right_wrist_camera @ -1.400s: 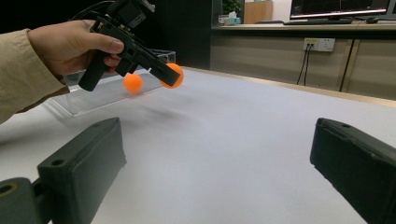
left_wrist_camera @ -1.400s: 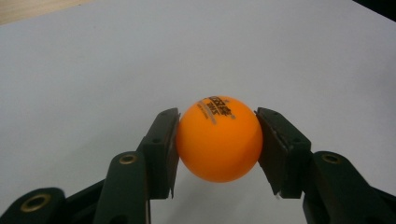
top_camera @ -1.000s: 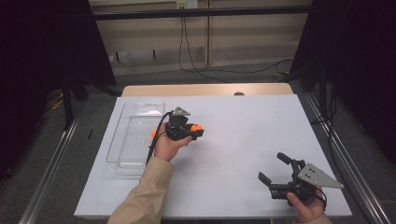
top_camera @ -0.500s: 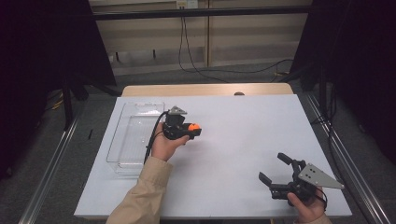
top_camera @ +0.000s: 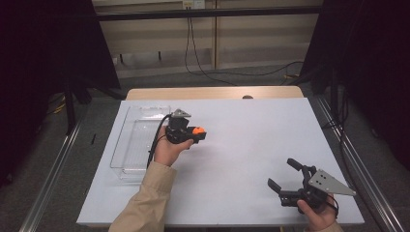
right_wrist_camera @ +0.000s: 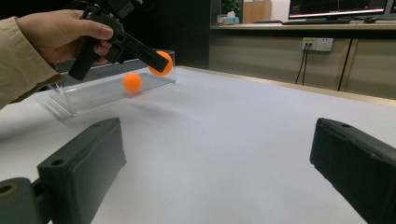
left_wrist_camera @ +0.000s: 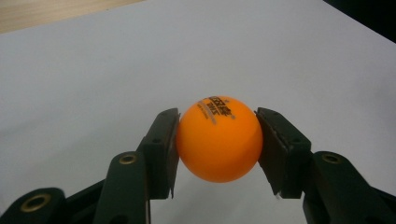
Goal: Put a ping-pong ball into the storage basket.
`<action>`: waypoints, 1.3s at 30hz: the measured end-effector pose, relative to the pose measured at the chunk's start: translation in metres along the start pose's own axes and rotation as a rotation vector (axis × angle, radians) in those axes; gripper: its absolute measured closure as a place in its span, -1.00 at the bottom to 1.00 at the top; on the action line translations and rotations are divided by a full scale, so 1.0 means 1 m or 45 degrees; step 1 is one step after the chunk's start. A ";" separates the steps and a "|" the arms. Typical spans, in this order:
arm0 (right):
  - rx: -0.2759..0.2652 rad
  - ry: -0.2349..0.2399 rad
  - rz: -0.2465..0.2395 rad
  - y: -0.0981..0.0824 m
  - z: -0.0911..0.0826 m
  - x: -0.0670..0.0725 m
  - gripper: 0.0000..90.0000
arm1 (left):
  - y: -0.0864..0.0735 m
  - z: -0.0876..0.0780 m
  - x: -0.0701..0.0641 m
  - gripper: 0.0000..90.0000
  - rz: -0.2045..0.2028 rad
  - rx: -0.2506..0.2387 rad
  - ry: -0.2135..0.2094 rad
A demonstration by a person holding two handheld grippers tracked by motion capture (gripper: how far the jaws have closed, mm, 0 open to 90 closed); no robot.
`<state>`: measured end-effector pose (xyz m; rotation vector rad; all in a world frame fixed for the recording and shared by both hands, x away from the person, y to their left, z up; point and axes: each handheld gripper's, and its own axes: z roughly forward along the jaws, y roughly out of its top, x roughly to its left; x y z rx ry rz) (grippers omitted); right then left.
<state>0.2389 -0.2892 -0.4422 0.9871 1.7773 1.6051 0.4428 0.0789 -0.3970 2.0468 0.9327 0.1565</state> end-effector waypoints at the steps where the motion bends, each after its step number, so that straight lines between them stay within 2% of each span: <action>1: 0.000 0.000 0.000 0.000 0.000 0.000 -0.95 | 0.000 -0.001 0.001 0.13 0.009 0.004 0.001; 8: 0.002 0.001 -0.002 0.000 0.000 0.000 -0.95 | 0.001 -0.006 0.004 0.13 -0.011 -0.013 0.006; 23: 0.000 0.003 -0.001 0.000 0.000 0.000 -0.95 | 0.002 -0.012 0.006 0.13 -0.016 0.010 0.000; 39: -0.004 0.003 -0.002 0.000 0.000 0.001 -0.95 | 0.005 -0.023 0.009 0.13 -0.054 -0.025 0.012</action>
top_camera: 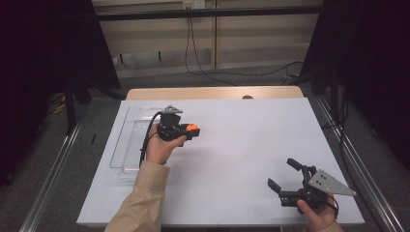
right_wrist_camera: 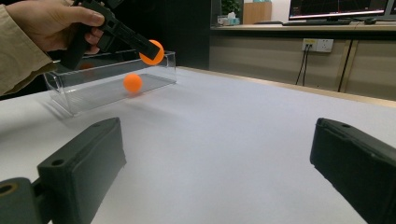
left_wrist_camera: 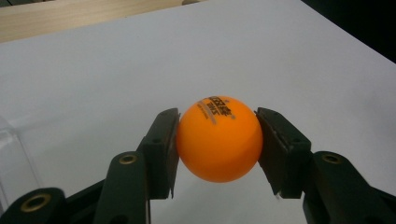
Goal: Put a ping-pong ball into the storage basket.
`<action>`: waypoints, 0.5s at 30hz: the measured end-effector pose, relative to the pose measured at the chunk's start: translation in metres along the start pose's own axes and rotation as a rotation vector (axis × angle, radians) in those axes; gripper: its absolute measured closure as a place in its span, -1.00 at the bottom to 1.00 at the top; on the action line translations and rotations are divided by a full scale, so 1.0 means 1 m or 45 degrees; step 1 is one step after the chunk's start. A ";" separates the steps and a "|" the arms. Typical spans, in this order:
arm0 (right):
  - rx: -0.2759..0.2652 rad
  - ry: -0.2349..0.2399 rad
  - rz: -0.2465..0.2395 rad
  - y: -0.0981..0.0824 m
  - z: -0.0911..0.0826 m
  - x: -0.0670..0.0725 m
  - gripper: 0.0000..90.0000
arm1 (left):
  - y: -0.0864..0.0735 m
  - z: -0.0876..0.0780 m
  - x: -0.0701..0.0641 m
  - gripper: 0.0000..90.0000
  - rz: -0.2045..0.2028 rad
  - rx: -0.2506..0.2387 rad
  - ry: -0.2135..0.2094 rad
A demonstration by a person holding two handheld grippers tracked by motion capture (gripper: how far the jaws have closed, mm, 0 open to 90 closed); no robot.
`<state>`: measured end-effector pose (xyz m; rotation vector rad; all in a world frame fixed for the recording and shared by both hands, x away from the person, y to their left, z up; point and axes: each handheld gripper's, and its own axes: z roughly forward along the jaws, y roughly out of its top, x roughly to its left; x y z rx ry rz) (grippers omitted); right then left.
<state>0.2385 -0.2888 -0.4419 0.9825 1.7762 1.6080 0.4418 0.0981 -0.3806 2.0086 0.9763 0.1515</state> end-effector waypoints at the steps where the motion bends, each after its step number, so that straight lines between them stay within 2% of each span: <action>1: 0.000 0.000 0.000 0.000 0.000 0.000 -0.95 | 0.000 0.000 0.000 0.13 0.006 0.006 0.000; 7: 0.000 0.000 -0.001 0.000 0.000 0.000 -0.95 | 0.001 -0.003 0.000 0.13 0.012 0.015 0.005; 15: 0.000 0.000 0.000 0.000 0.000 0.000 -0.95 | 0.001 -0.007 0.004 0.13 -0.007 0.013 0.006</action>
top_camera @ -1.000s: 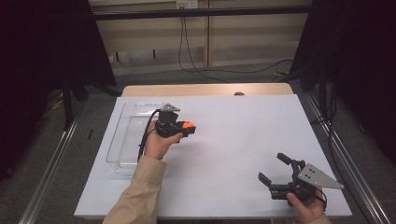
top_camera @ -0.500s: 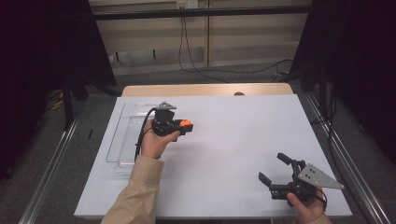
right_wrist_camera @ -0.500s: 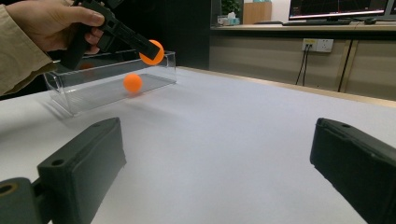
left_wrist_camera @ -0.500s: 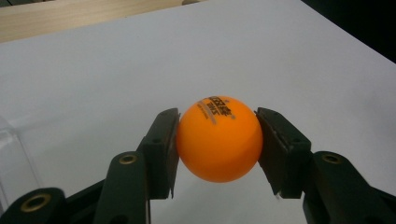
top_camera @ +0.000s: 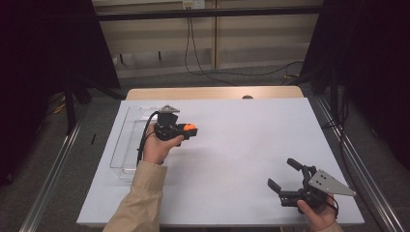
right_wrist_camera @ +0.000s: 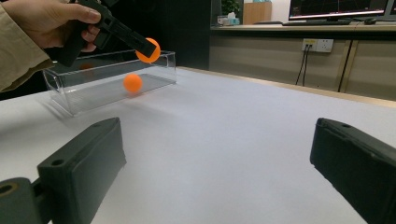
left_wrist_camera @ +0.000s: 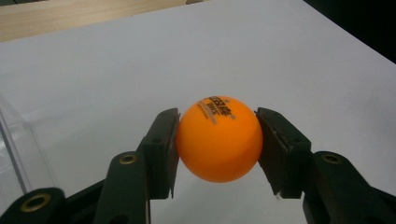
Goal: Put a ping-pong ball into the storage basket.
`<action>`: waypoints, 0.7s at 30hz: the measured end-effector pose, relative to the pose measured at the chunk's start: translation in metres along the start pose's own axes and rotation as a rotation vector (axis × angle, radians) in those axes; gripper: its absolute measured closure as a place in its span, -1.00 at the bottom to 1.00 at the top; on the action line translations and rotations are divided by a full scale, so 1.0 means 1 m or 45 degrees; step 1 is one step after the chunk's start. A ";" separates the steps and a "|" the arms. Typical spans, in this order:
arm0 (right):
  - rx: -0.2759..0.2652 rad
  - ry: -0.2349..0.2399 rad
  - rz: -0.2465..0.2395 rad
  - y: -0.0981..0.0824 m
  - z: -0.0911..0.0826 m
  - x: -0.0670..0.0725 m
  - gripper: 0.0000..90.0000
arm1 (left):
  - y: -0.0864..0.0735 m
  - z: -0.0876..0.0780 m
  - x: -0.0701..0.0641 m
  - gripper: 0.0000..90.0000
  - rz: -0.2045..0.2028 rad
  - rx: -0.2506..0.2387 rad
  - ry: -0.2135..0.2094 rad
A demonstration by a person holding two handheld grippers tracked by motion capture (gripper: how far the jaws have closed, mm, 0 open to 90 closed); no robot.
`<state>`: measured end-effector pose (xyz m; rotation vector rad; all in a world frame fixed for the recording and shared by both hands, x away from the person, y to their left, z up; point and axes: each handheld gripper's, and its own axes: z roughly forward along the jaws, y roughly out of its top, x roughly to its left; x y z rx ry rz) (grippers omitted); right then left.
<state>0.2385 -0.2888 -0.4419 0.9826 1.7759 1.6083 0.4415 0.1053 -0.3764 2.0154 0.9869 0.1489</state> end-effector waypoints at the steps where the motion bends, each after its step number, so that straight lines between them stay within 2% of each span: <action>1: 0.000 0.000 0.000 0.000 0.000 0.000 -0.95 | 0.000 -0.001 0.000 0.13 0.000 -0.002 0.001; 21: -0.002 0.002 0.000 0.000 0.000 0.000 -0.95 | 0.001 -0.012 0.006 0.13 -0.018 -0.017 0.022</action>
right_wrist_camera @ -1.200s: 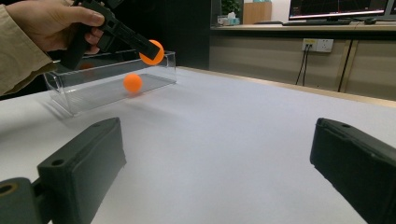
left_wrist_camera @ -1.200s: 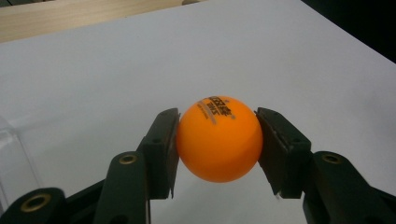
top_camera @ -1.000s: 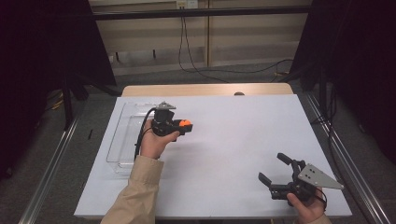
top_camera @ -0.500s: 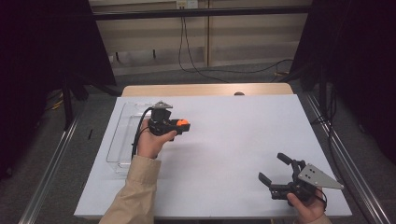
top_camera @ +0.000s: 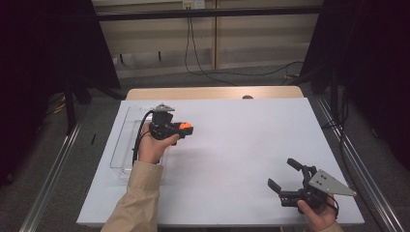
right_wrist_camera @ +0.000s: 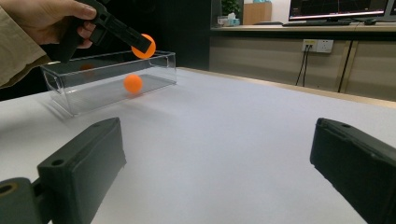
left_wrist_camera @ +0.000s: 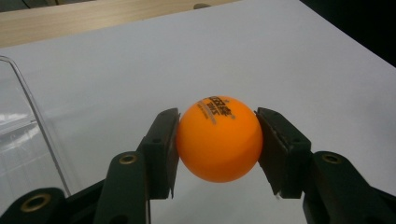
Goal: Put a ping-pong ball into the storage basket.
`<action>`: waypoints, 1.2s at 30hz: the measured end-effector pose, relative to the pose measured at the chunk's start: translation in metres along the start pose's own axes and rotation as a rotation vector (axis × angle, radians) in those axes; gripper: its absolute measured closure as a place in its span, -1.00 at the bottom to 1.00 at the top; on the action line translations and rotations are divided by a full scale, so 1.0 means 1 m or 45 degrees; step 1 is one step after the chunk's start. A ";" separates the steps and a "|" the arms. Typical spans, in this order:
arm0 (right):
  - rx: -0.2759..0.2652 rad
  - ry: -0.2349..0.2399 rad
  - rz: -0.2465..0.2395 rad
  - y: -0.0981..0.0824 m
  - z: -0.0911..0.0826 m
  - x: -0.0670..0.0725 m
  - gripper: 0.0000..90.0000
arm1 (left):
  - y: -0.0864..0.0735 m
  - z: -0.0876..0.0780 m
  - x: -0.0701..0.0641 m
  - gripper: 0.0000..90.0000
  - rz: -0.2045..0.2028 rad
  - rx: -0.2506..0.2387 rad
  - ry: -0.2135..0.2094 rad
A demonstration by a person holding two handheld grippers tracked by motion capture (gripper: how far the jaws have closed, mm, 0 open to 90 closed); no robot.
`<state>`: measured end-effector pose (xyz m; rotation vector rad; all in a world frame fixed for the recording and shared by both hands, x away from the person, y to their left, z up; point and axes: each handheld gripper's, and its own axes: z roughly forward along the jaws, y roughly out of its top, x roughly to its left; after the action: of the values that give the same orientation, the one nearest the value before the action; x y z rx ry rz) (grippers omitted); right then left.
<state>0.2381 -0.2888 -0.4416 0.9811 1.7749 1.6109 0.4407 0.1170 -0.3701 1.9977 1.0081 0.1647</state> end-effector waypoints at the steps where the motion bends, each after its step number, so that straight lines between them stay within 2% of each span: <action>1: 0.000 0.001 -0.001 0.000 0.000 0.000 -0.95 | 0.000 0.000 0.001 0.13 0.000 -0.002 0.001; 25: 0.001 0.002 0.000 0.000 0.000 0.000 -0.95 | -0.002 -0.014 0.013 0.13 -0.017 -0.024 0.062; 36: 0.001 0.002 -0.001 0.000 0.000 0.000 -0.95 | -0.003 -0.019 0.018 0.13 -0.022 -0.031 0.070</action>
<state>0.2382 -0.2886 -0.4417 0.9796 1.7766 1.6113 0.4421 0.1424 -0.3651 1.9714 1.0530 0.2228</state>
